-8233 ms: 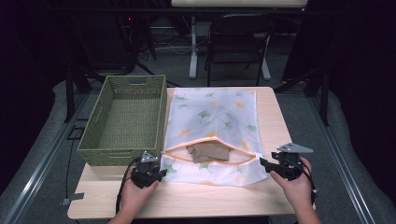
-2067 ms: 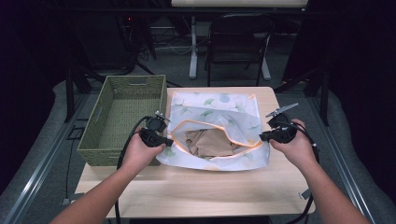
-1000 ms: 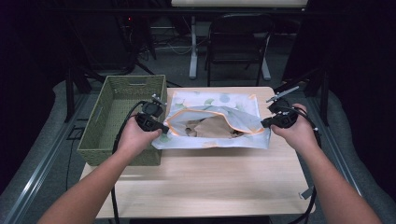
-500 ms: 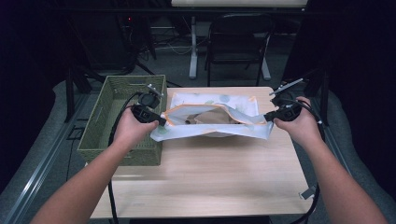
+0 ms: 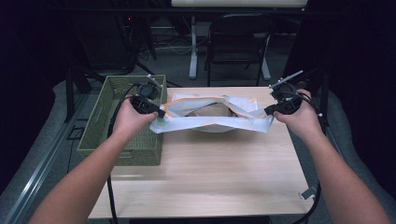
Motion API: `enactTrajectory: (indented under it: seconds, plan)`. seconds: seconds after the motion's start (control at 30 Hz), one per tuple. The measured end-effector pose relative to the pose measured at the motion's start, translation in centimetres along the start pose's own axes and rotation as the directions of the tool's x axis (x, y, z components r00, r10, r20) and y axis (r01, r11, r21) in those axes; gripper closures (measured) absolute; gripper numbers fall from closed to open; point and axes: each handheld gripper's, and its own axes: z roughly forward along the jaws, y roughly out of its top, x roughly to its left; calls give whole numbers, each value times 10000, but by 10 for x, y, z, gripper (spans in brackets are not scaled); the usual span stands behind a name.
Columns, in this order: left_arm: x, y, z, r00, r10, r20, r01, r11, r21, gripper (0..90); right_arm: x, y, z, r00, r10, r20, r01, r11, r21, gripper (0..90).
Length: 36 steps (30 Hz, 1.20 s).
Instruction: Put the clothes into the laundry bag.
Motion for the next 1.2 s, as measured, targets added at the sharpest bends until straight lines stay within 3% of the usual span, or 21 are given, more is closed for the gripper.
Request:
enactTrajectory:
  seconds: [0.63, 1.2]
  plan:
    - [5, 15, -10, 9998, -135, -144, 135, 9999, -10, 885, -4, 18, -12, 9999, -50, 109, 51, 10000, -72, 827]
    - [-3, 24, -39, 9995, 51, -316, -63, 9993, -369, 885, -6, 29, -38, 9991, -124, 400, 142, 9989, -456, 827]
